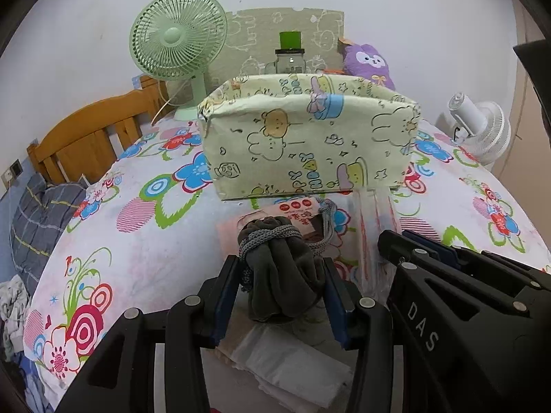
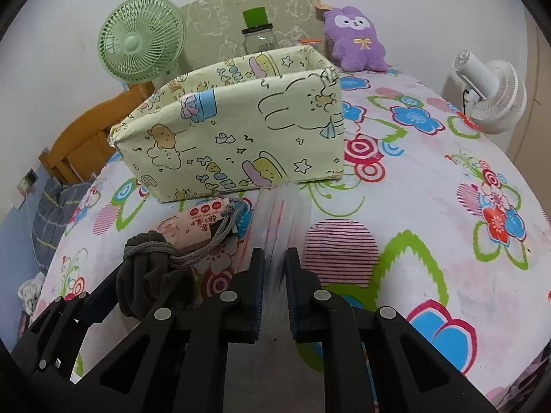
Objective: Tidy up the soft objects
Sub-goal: 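Grasp the clear red-striped plastic bag with the right gripper, then carry the grey pouch and clear bag over the storage box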
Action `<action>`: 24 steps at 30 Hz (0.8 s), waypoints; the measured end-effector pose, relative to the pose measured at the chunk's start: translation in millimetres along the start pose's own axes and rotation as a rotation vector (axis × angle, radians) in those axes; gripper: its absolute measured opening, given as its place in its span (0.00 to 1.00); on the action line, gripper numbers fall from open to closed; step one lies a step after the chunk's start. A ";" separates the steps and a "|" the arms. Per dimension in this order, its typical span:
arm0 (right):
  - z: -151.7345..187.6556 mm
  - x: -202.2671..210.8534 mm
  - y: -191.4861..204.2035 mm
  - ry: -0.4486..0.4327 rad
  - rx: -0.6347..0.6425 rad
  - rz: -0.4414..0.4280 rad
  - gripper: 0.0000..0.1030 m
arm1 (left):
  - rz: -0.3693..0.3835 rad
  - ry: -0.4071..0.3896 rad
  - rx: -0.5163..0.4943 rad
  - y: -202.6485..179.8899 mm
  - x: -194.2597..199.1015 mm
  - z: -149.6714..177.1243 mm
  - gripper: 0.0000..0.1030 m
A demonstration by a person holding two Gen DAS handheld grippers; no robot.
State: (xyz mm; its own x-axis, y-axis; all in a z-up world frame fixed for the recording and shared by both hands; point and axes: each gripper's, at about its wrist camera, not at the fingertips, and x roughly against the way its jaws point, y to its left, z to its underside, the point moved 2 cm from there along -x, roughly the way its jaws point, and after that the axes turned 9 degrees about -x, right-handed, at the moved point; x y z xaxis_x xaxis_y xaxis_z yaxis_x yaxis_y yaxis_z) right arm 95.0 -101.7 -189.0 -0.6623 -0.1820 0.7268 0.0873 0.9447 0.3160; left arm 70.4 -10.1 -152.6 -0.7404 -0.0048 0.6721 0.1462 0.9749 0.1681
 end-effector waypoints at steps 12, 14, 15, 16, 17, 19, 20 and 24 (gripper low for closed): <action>-3.9 36.3 -3.3 -0.077 -0.006 0.000 0.13 | 0.015 -0.058 -0.004 -7.0 29.5 -10.0 0.47; -6.3 44.3 -2.2 -0.095 -0.004 -0.002 0.13 | 0.015 -0.073 -0.006 -6.9 35.7 -13.3 0.47; -7.6 47.8 -1.7 -0.101 -0.004 -0.003 0.13 | 0.014 -0.081 -0.007 -6.9 39.0 -15.3 0.47; -9.3 51.1 -1.1 -0.109 -0.003 -0.005 0.13 | 0.014 -0.090 -0.006 -6.7 42.4 -17.4 0.47; -11.3 55.9 -0.3 -0.119 -0.002 -0.006 0.13 | 0.015 -0.099 -0.005 -6.4 45.6 -19.5 0.47; -14.4 63.1 0.8 -0.133 0.000 -0.008 0.13 | 0.016 -0.111 -0.004 -6.7 50.6 -23.3 0.47; -15.8 66.1 1.3 -0.139 0.001 -0.009 0.13 | 0.017 -0.118 -0.004 -6.7 53.4 -25.5 0.47; -21.8 78.5 2.7 -0.163 0.007 -0.010 0.13 | 0.019 -0.139 -0.004 -7.2 63.0 -32.0 0.47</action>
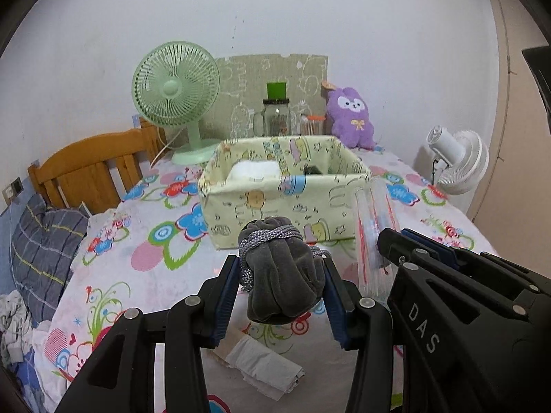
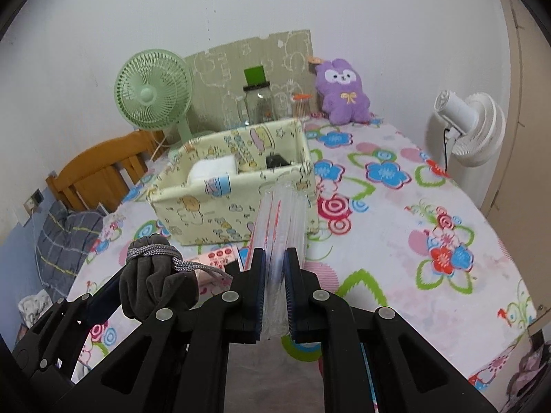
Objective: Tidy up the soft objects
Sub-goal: 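Carry the grey pouch and clear bag over the storage box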
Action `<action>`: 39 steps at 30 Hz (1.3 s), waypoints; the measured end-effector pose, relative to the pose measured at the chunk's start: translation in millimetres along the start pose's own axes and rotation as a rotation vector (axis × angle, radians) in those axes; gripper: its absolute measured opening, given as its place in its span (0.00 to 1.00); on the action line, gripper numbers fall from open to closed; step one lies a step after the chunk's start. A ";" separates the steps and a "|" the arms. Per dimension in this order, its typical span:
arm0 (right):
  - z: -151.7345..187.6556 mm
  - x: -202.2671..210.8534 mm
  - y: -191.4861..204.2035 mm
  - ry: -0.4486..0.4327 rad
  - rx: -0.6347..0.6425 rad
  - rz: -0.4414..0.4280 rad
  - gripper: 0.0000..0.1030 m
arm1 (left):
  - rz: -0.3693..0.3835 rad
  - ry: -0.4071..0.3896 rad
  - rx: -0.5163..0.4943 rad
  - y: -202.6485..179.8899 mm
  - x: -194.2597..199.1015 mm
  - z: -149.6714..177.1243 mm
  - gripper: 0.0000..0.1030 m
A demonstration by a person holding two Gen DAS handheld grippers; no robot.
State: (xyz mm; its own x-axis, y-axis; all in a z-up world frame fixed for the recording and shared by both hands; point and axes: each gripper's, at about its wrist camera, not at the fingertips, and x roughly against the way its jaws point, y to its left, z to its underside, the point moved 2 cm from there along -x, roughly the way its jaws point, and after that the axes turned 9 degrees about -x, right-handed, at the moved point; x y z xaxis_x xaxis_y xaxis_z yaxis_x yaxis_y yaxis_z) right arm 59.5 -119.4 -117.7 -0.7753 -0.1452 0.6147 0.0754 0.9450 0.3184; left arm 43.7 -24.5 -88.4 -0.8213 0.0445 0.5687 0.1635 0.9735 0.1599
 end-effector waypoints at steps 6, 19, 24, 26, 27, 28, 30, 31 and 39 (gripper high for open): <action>-12.3 16.5 2.7 -0.038 0.003 -0.005 0.13 | 0.001 -0.037 -0.007 -0.3 14.5 -13.7 0.47; -40.8 44.7 11.0 -0.117 0.039 -0.020 0.13 | 0.015 -0.088 0.011 5.6 28.8 -41.2 0.47; -49.9 48.0 14.4 -0.137 0.050 -0.027 0.13 | 0.013 -0.102 0.015 7.9 30.3 -49.9 0.47; -53.5 48.5 15.6 -0.143 0.054 -0.028 0.13 | 0.012 -0.107 0.015 8.6 29.6 -53.5 0.47; -54.8 48.3 15.9 -0.145 0.055 -0.029 0.13 | 0.011 -0.108 0.015 8.8 29.1 -54.6 0.47; -56.4 47.7 16.4 -0.147 0.056 -0.029 0.13 | 0.011 -0.110 0.015 9.2 28.0 -56.5 0.47; -59.4 46.3 17.1 -0.152 0.059 -0.031 0.13 | 0.010 -0.113 0.014 9.4 25.9 -59.4 0.47; -61.7 45.1 17.4 -0.154 0.060 -0.031 0.13 | 0.009 -0.116 0.014 10.0 24.4 -61.5 0.47; -78.3 34.0 21.4 -0.170 0.069 -0.035 0.13 | 0.005 -0.129 0.017 13.8 9.8 -78.3 0.47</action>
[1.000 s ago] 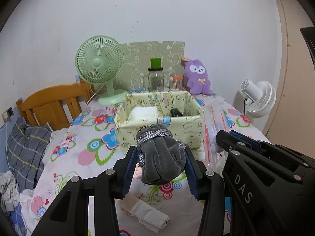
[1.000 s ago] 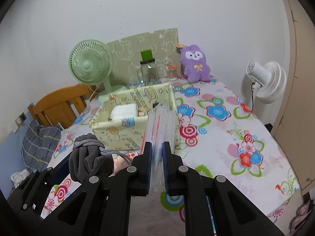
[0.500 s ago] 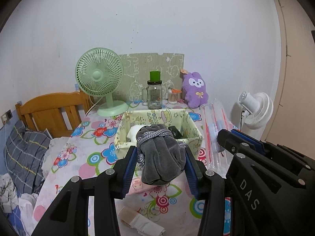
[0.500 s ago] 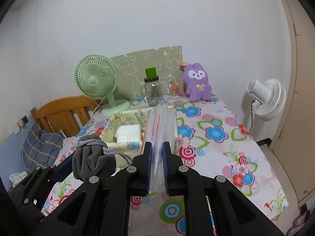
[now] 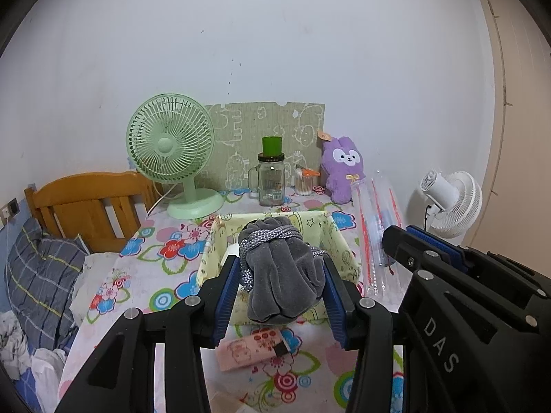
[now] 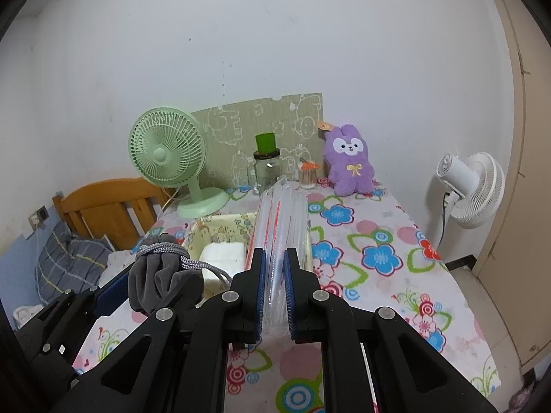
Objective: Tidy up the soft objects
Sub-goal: 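Carry the grey pouch and clear bag over the storage box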
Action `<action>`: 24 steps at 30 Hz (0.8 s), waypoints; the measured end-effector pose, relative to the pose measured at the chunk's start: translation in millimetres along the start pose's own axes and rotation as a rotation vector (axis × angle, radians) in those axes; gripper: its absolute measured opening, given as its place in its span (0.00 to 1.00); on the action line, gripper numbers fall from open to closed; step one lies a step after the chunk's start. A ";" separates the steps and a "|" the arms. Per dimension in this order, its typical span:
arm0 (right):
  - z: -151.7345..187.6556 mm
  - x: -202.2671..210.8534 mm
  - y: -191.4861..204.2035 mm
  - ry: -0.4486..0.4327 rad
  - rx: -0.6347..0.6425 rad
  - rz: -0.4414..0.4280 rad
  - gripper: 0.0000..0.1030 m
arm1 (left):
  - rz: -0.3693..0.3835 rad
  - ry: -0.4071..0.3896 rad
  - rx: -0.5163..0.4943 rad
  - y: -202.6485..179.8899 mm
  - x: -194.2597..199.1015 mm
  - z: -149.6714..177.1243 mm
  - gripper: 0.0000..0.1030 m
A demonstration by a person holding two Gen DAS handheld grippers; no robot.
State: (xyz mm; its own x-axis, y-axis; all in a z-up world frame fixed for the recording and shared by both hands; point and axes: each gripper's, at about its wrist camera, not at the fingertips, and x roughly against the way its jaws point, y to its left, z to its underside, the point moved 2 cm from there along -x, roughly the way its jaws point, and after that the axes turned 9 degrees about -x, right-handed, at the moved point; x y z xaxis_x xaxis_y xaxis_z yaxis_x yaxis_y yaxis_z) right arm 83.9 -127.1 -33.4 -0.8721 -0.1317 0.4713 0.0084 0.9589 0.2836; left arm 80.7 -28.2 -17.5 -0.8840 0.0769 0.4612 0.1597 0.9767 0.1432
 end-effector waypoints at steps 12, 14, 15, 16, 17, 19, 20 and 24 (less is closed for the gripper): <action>-16.5 -30.0 -0.5 0.002 0.002 -0.005 0.13 | -0.006 0.004 -0.004 4.6 -25.8 -15.0 0.47; -19.4 -34.3 -1.1 0.000 0.002 -0.005 0.13 | -0.006 0.002 -0.005 5.0 -29.9 -17.8 0.47; -21.1 -36.6 -1.3 -0.001 0.002 -0.005 0.13 | -0.006 0.001 -0.005 5.2 -32.2 -19.4 0.47; -22.6 -38.9 -1.6 -0.002 0.002 -0.005 0.13 | -0.006 0.001 -0.006 5.4 -34.3 -20.6 0.47; -24.2 -41.5 -1.9 -0.002 0.002 -0.005 0.13 | -0.006 0.001 -0.006 6.0 -36.4 -21.7 0.47; -27.2 -46.7 -2.2 -0.004 0.003 -0.003 0.13 | -0.006 0.000 -0.007 6.3 -39.6 -23.0 0.47; -28.5 -49.4 -2.5 -0.004 0.003 -0.002 0.13 | -0.007 0.001 -0.007 6.8 -43.0 -24.3 0.47; -32.5 -61.1 -3.1 0.000 0.001 -0.001 0.13 | -0.007 0.010 -0.006 8.6 -55.0 -29.0 0.47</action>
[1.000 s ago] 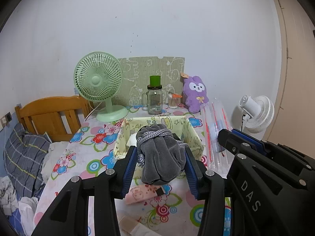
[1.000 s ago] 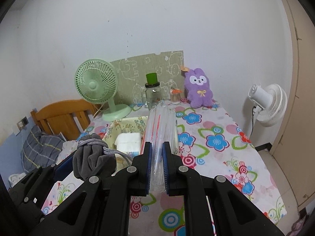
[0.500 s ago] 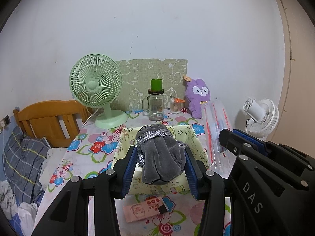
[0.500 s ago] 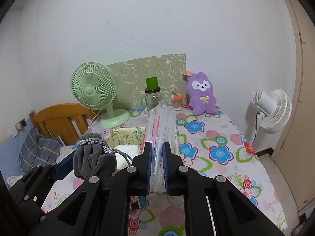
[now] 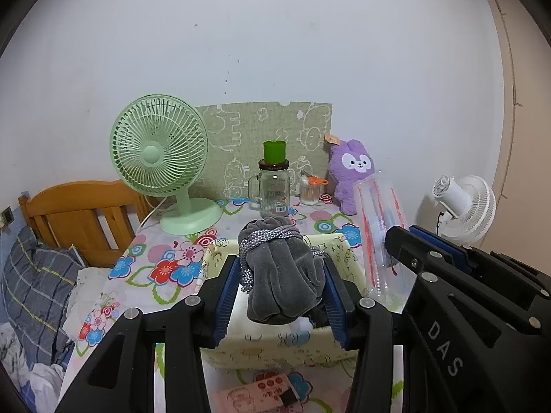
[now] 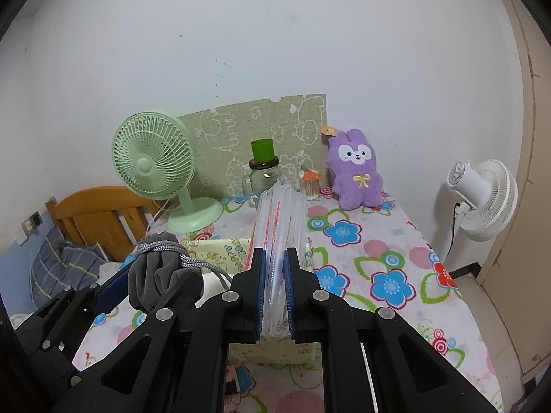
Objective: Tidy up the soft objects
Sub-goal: 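Carry the grey pouch and clear bag over the storage box, then lower the grey pouch into the storage box and open the left gripper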
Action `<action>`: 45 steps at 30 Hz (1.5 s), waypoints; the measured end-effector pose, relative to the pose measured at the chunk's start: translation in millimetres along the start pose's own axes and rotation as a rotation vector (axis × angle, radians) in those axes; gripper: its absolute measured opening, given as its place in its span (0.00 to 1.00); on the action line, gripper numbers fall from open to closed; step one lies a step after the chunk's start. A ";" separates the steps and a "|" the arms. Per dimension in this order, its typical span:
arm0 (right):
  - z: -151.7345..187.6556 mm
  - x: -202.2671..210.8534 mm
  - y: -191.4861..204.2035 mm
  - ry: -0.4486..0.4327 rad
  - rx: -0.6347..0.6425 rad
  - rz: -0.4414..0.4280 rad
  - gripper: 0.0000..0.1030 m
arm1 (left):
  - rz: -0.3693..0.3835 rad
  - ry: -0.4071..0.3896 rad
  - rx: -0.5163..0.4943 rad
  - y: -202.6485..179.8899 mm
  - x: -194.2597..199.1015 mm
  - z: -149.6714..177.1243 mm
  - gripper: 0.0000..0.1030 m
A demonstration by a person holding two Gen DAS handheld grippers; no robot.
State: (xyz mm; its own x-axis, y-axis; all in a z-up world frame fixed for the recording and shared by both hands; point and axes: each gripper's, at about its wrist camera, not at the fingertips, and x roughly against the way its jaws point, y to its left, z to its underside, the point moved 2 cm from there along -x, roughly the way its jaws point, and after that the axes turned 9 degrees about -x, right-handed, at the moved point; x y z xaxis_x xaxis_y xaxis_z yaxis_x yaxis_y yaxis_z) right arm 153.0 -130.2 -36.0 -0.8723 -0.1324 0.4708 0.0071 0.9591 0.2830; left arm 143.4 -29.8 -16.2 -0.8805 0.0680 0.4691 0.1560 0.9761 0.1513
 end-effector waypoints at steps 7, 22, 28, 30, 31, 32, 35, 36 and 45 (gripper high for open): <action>-3.8 -25.0 -3.1 0.024 -0.011 -0.008 0.13 | 0.007 0.027 0.011 4.2 -27.0 -2.0 0.47; 3.8 -69.5 -14.9 0.082 -0.018 0.037 0.13 | 0.080 0.108 0.020 -1.6 -83.7 9.4 0.56; 6.9 -83.9 -13.4 0.102 -0.009 0.035 0.12 | 0.078 0.143 0.030 4.7 -91.8 14.1 0.78; 7.0 -87.0 -9.9 0.103 -0.001 0.027 0.12 | 0.070 0.156 0.036 8.1 -92.9 14.8 0.82; 7.2 -89.2 -7.7 0.106 0.003 0.022 0.12 | 0.065 0.160 0.038 10.5 -92.8 15.5 0.83; 7.4 -91.3 -5.1 0.109 0.006 0.015 0.12 | 0.059 0.164 0.039 12.1 -92.8 16.2 0.84; 8.3 -97.6 0.6 0.117 0.016 -0.001 0.12 | 0.036 0.180 0.044 19.1 -94.1 18.9 0.85; 8.7 -99.4 2.5 0.120 0.018 -0.006 0.12 | 0.032 0.184 0.045 20.4 -95.1 19.1 0.85; 17.0 -120.8 16.4 0.187 0.047 -0.061 0.14 | 0.008 0.196 0.016 24.5 -96.0 25.2 0.86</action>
State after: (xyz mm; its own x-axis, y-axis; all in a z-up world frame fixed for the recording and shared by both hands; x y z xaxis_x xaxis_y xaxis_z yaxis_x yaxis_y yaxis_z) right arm 250.2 -94.2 -102.4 -0.7641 -0.2305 0.6025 -0.0698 0.9580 0.2781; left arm 220.5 -7.3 -79.5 -0.7749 0.0360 0.6311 0.1543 0.9790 0.1336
